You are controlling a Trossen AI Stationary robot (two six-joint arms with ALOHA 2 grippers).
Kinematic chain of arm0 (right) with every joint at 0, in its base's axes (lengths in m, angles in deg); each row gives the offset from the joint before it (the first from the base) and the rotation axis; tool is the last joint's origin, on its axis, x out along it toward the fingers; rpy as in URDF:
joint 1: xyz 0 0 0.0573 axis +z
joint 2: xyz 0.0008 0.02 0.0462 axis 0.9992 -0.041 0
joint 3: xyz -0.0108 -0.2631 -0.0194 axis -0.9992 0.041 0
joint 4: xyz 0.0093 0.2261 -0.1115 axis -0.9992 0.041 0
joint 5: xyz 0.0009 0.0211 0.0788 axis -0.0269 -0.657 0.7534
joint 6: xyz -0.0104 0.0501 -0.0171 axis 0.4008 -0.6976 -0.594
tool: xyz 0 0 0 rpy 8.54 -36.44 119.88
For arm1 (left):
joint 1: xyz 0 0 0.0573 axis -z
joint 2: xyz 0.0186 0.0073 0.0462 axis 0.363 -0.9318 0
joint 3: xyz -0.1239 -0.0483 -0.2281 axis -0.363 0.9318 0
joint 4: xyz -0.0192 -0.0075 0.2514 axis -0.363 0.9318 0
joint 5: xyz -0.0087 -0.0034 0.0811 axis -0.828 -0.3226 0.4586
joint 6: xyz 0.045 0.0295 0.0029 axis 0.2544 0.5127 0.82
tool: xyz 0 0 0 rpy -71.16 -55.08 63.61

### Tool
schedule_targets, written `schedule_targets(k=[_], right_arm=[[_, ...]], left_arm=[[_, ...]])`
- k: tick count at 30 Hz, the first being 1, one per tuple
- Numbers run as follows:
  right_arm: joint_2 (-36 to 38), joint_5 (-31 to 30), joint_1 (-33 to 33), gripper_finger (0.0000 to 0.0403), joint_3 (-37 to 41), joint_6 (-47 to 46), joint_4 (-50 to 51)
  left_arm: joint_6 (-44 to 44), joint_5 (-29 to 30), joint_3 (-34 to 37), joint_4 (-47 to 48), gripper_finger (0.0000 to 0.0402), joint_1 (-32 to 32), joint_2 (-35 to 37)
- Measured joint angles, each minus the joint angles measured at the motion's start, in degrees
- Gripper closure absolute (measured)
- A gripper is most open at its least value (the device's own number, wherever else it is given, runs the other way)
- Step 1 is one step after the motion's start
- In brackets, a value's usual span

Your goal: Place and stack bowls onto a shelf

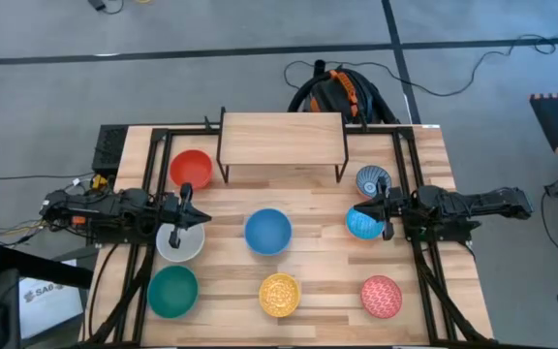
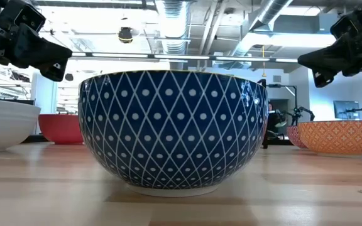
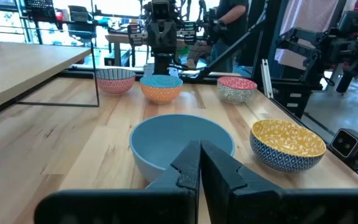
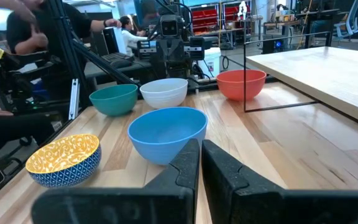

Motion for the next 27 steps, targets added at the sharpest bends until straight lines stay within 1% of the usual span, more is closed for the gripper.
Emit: schedule_targets(k=[17,22,27], right_arm=[[0.0,0.0,0.0,0.0356,0.0,0.0,0.0],[0.0,0.0,0.0,0.0356,0.0,0.0,0.0],[0.0,0.0,0.0,0.0356,0.0,0.0,0.0]], left_arm=[[0.0,0.0,0.0,0.0,0.0401,0.0,0.0],[3.0,1.5,0.0,-1.7,0.0401,0.0,0.0],[1.0,1.9,0.0,-3.0,0.0401,0.0,0.0]])
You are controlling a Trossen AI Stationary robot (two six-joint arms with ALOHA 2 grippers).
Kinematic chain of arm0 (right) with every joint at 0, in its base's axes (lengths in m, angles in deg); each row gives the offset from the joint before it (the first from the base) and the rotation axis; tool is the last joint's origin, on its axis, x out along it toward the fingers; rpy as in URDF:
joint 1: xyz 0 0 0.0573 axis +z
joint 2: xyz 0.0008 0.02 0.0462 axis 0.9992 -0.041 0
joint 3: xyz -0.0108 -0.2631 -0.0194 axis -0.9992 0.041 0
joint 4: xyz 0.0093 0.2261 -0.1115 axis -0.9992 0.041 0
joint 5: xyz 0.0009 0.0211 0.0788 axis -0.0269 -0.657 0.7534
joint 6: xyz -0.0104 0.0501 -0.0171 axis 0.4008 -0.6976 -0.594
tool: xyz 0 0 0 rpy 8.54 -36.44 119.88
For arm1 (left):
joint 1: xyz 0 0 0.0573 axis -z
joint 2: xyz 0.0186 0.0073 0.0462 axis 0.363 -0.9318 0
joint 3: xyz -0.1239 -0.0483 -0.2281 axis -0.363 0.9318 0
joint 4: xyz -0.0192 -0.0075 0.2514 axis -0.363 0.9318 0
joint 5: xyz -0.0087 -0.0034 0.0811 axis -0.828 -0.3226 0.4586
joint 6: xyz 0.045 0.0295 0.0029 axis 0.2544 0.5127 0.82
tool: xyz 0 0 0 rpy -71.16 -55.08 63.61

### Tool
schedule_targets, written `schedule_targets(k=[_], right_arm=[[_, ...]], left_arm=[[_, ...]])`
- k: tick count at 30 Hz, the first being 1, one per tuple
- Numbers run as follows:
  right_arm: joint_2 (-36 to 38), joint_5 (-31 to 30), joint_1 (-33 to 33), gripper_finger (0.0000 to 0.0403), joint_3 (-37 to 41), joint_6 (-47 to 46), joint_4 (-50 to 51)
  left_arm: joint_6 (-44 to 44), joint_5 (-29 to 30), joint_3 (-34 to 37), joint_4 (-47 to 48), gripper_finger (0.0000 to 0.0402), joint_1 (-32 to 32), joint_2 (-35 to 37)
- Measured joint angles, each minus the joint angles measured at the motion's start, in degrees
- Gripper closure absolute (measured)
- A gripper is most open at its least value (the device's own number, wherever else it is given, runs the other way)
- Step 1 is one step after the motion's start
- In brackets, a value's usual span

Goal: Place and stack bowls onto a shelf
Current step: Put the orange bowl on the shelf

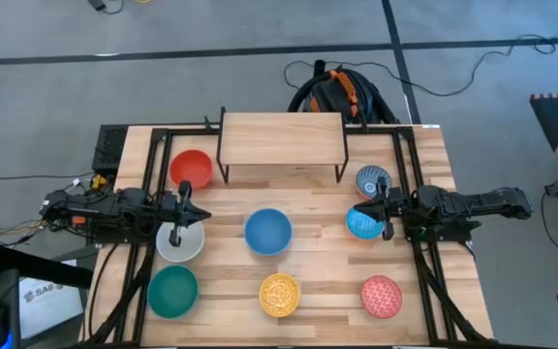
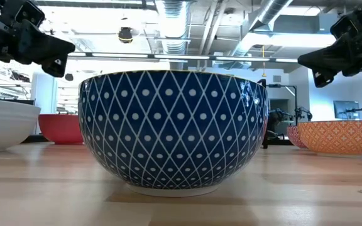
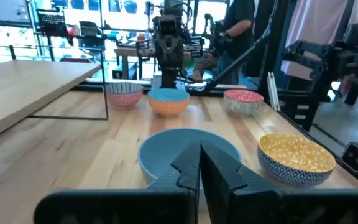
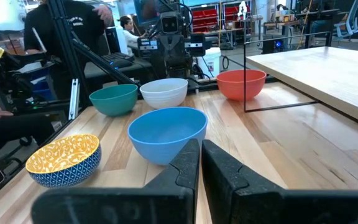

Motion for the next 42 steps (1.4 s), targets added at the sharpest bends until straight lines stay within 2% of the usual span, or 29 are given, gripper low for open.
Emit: schedule_targets(k=[3,5,8,11,16,21,24,26,29,33,37,39,42], right_arm=[[0.0,0.0,0.0,0.0356,0.0,0.0,0.0],[0.0,0.0,0.0,0.0356,0.0,0.0,0.0],[0.0,0.0,0.0,0.0356,0.0,-0.5,-0.3],[0.0,0.0,0.0,0.0356,0.0,-6.2,-1.0],[0.0,-3.2,-1.1,0.0356,0.0,-10.8,-6.7],[-0.1,-3.3,-2.1,0.0356,-0.6,-16.2,-8.6],[0.0,-3.4,-2.3,0.0356,-1.0,-19.5,-9.4],[-0.3,-7.6,-2.6,0.0356,-1.0,-23.2,-10.1],[-1.7,-14.6,-3.7,0.0356,-1.1,-32.7,-10.5],[-5.0,-14.4,-5.1,0.0348,-3.2,-37.9,-10.5],[-11.0,-14.1,-5.0,0.0334,-8.3,-37.1,-9.6],[-14.6,-15.2,-5.1,0.0327,-12.3,-36.6,-6.0],[-19.9,-16.9,-6.1,0.0314,-19.4,-37.2,4.9]], left_arm=[[-0.8,0.2,0.0,-2.7,0.0402,0.0,0.0],[-4.3,1.1,0.0,-4.9,0.0401,0.0,0.0],[-12.8,5.4,0.0,-8.0,0.0401,0.0,0.0],[-22.9,11.0,0.0,-9.9,0.0401,0.0,0.0],[-29.2,14.9,0.0,-10.9,0.0401,0.0,0.0],[-29.5,21.0,0.0,-11.2,0.0401,0.0,0.0],[-28.2,22.2,0.0,-11.2,0.0399,0.0,0.0],[-28.2,22.3,0.0,-11.2,0.039,0.0,0.0],[-28.2,22.3,0.0,-11.2,0.0362,0.0,0.0],[-26.6,23.6,-2.1,-10.0,0.0311,0.0,-1.1],[-22.0,24.4,-7.2,-7.6,0.0264,0.0,-4.8],[-20.3,26.4,-10.2,-4.9,0.0248,0.0,-7.4],[-17.7,27.9,-15.1,-2.6,0.0234,0.0,-12.4]])
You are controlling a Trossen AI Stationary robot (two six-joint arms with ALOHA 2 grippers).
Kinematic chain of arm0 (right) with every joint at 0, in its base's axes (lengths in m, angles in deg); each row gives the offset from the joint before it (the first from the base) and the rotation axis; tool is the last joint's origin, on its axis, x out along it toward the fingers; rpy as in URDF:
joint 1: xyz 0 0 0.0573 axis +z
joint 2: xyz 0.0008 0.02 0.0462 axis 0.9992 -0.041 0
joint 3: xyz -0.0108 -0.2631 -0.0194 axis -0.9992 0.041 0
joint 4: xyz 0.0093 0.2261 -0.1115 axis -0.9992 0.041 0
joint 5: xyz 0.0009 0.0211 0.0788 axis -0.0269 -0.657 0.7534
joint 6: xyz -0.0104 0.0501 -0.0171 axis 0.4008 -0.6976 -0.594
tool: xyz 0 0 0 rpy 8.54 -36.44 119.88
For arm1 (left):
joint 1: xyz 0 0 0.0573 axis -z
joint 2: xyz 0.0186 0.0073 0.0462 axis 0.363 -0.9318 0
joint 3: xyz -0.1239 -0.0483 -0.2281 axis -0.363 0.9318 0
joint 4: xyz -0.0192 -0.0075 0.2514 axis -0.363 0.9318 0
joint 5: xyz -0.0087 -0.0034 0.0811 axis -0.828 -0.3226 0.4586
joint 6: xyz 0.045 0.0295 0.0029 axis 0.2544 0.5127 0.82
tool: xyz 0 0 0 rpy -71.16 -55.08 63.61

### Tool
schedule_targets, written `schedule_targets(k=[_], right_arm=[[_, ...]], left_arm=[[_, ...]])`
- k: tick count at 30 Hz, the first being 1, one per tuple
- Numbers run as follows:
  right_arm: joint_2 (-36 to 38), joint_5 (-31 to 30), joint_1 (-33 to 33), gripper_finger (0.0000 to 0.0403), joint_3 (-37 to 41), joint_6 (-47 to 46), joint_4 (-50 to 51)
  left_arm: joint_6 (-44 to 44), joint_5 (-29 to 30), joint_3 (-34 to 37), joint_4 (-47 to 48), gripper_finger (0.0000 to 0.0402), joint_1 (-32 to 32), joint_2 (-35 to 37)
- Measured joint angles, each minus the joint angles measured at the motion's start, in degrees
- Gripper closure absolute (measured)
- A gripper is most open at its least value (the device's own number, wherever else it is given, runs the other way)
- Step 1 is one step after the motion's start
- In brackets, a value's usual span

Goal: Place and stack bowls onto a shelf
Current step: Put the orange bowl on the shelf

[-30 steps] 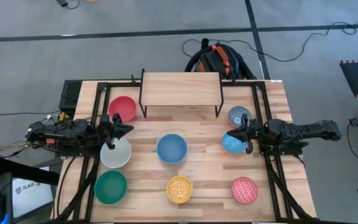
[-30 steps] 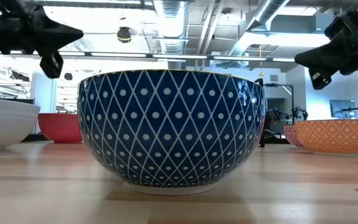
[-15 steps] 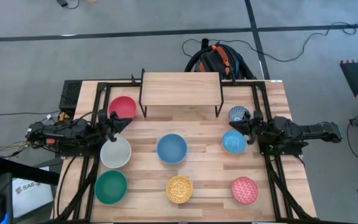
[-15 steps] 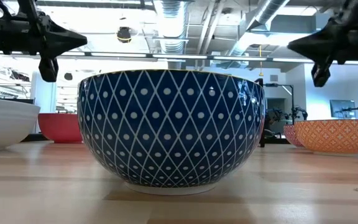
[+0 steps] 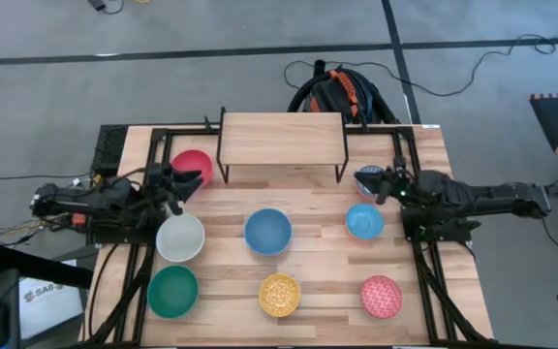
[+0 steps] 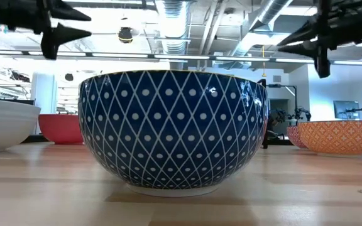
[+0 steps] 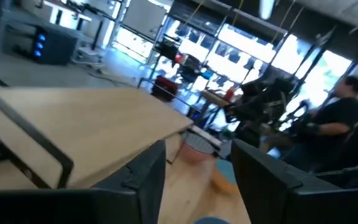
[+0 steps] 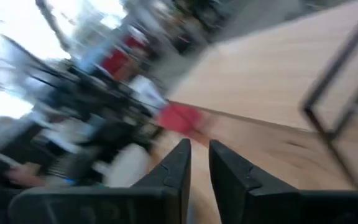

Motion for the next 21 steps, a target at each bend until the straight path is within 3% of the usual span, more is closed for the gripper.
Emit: schedule_targets(k=[6,12,16,21], right_arm=[[-9.6,0.0,-3.9,0.0274,-16.1,-5.5,24.6],[-18.3,0.2,-12.3,0.0221,-31.1,-19.6,55.5],[-24.3,1.6,-20.6,0.0204,-33.1,-18.0,66.1],[-31.4,7.9,-29.7,0.0204,-31.3,-11.7,70.3]], left_arm=[[3.2,3.0,-10.4,6.0,0.023,-0.5,-10.8],[-1.4,5.1,-22.9,17.0,0.023,-4.0,-19.3],[-1.4,4.3,-27.4,21.8,0.023,-6.3,-24.6],[-6.0,-1.3,-27.7,22.6,0.023,-8.3,-29.6]])
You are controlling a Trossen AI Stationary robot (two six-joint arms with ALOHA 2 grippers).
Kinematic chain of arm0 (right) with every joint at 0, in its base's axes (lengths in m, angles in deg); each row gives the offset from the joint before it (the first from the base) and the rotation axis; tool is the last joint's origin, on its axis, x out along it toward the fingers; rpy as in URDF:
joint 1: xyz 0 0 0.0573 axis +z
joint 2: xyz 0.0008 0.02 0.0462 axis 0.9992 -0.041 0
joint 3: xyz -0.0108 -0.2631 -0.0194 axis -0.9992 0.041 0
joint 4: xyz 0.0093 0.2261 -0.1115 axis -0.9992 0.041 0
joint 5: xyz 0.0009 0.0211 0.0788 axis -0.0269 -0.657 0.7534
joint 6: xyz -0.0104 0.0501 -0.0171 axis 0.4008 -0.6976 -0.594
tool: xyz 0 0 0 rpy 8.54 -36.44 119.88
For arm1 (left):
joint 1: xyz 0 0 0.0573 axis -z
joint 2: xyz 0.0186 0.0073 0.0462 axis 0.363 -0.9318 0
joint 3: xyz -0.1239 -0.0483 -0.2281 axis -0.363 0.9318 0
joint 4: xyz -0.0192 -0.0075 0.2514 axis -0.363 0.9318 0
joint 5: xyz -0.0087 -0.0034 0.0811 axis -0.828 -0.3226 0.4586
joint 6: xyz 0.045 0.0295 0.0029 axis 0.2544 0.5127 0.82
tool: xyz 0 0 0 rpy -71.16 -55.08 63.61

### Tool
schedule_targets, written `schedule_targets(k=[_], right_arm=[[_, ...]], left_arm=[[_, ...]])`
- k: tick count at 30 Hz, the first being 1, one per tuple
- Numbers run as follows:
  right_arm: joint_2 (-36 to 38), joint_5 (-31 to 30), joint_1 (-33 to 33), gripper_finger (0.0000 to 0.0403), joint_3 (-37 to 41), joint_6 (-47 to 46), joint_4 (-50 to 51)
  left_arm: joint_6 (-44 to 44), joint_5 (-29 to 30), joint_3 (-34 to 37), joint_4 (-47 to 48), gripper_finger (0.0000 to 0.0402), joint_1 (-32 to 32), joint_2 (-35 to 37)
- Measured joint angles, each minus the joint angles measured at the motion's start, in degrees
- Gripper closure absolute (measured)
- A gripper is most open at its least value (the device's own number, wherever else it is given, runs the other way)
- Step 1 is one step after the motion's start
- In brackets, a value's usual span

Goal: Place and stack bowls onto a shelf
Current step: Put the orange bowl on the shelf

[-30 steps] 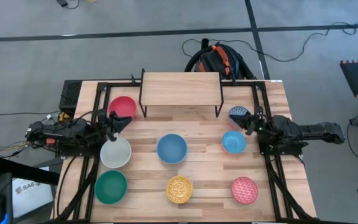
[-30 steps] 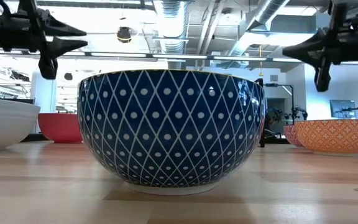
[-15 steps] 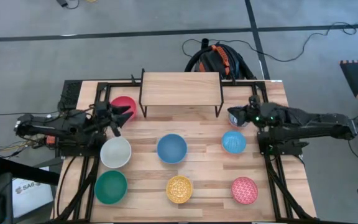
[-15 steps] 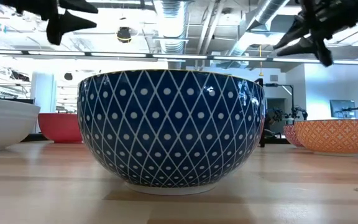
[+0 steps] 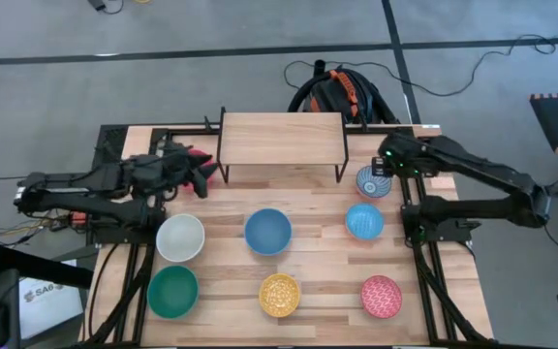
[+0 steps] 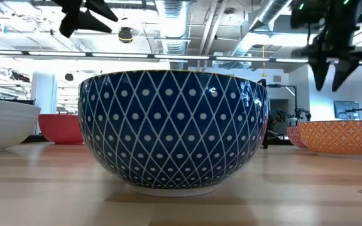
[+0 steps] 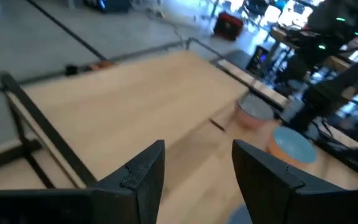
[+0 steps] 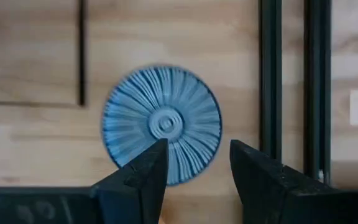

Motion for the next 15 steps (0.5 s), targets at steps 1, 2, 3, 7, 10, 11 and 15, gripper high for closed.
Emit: schedule_targets(k=[1,2,3,7,10,11,15], right_arm=[[-1.0,0.8,-1.0,0.0204,0.2,1.5,0.1],[-1.8,1.4,-1.7,0.0204,0.6,2.7,-0.1],[-2.4,2.3,-2.3,0.0204,1.0,3.6,0.0],[-3.0,6.9,-3.6,0.0204,2.2,6.3,-2.5],[-2.0,10.1,-1.5,0.0204,2.6,6.0,-5.3],[-1.5,10.4,-0.1,0.0204,2.6,5.1,-6.2],[0.0,10.5,6.3,0.0204,2.6,-0.5,-9.2]], left_arm=[[-1.2,-1.1,0.0,0.0,0.023,-0.1,-0.9],[-2.2,-2.2,0.0,0.2,0.023,-0.1,-1.6],[-3.1,-2.9,0.0,0.5,0.023,-0.1,-2.2],[-7.3,-5.0,0.0,2.4,0.023,-0.1,-2.7],[-12.3,-3.6,0.0,10.8,0.023,-0.1,-2.3],[-14.4,-2.4,0.0,14.4,0.023,-0.2,-1.9],[-20.4,-0.6,0.0,25.5,0.023,-5.3,-2.1]])
